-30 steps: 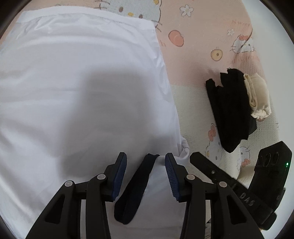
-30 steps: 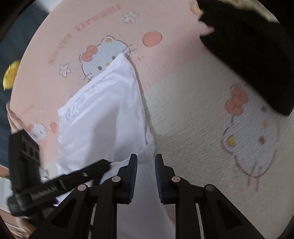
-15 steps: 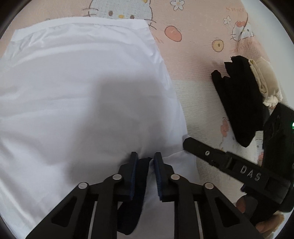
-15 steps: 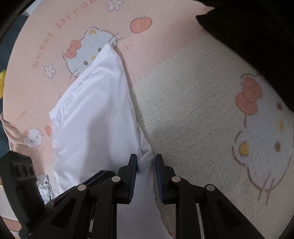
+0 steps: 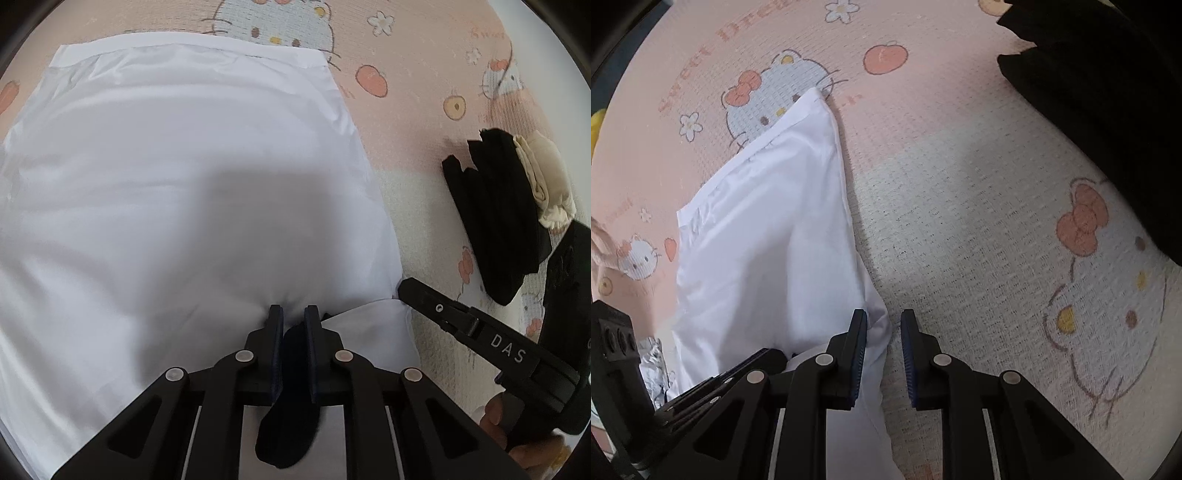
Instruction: Fold clothes
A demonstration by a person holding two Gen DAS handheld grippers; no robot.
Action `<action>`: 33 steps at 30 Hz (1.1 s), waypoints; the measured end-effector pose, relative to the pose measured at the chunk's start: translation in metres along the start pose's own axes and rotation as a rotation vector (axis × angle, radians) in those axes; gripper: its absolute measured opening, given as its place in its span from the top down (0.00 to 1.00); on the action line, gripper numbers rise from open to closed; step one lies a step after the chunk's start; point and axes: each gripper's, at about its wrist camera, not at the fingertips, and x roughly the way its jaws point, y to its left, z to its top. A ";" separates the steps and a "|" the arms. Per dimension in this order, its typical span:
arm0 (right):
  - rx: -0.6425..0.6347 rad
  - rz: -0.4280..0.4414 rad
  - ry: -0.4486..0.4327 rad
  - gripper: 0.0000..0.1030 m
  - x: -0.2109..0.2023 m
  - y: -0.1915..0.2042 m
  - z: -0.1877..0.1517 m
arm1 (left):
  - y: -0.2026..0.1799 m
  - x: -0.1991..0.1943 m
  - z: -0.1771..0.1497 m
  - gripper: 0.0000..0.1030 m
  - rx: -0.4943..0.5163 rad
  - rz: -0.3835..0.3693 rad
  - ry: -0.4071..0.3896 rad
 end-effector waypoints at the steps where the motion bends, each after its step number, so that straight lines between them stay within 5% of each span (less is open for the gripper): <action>1: -0.001 0.001 -0.005 0.84 -0.001 0.000 0.000 | 0.004 -0.002 0.000 0.90 -0.042 -0.029 -0.003; 4: -0.038 -0.001 -0.048 0.81 -0.009 0.003 -0.002 | 0.018 -0.011 -0.002 0.90 -0.179 -0.144 0.001; 6: -0.074 -0.017 -0.072 0.58 -0.017 0.006 -0.007 | 0.028 -0.020 -0.004 0.88 -0.261 -0.223 0.011; 9: -0.109 -0.046 -0.124 0.51 -0.032 0.010 -0.019 | 0.031 -0.039 -0.008 0.80 -0.294 -0.237 -0.039; 11: -0.103 -0.043 -0.155 0.49 -0.042 0.014 -0.024 | 0.034 -0.055 -0.013 0.40 -0.300 -0.223 -0.083; 12: -0.100 -0.041 -0.170 0.47 -0.047 0.016 -0.027 | 0.035 -0.062 -0.016 0.34 -0.308 -0.222 -0.104; 22: -0.111 -0.038 -0.312 0.32 -0.094 0.039 -0.060 | 0.052 -0.133 -0.036 0.33 -0.226 -0.076 -0.182; 29: -0.198 -0.089 -0.282 0.32 -0.097 0.069 -0.086 | 0.053 -0.186 -0.065 0.33 -0.028 0.055 -0.277; 33: -0.254 -0.146 -0.291 0.32 -0.102 0.093 -0.112 | 0.071 -0.205 -0.083 0.33 -0.025 0.079 -0.318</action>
